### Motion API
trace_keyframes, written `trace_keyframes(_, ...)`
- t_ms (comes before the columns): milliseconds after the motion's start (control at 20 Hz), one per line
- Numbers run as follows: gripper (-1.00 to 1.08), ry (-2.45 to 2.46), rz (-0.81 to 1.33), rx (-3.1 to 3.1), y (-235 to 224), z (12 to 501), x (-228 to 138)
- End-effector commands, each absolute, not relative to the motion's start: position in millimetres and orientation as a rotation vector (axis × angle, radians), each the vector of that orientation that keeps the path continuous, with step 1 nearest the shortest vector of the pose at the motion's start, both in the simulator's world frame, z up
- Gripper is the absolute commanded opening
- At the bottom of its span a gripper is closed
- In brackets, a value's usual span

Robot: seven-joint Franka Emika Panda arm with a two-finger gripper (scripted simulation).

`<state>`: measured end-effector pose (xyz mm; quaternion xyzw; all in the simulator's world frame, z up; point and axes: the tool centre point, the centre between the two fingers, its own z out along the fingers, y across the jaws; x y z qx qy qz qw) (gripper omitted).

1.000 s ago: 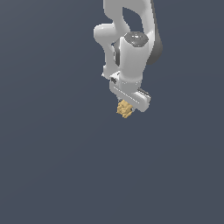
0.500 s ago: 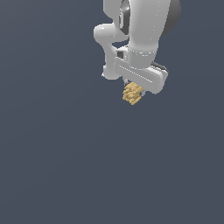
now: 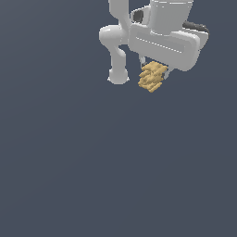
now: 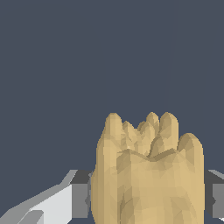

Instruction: Pick up the object and move it to a goal position.

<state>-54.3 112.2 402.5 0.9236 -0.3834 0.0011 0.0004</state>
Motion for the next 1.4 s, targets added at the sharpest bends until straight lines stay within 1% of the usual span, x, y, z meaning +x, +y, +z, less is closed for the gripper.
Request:
trace_keyframes(0,-1.0,-1.204,0.002,2.9,117,426,-53)
trace_keyframes(300,-1.0,-1.204,0.001,2.901,127,471,-48)
trace_keyframes(600,-1.0,-1.203,0.001,2.902,134,501,-44)
trace_keyframes(950,-1.0,-1.203,0.001,2.902,138,519,-41)
trace_keyframes(1350,-1.0,-1.203,0.001,2.902,139,522,-40)
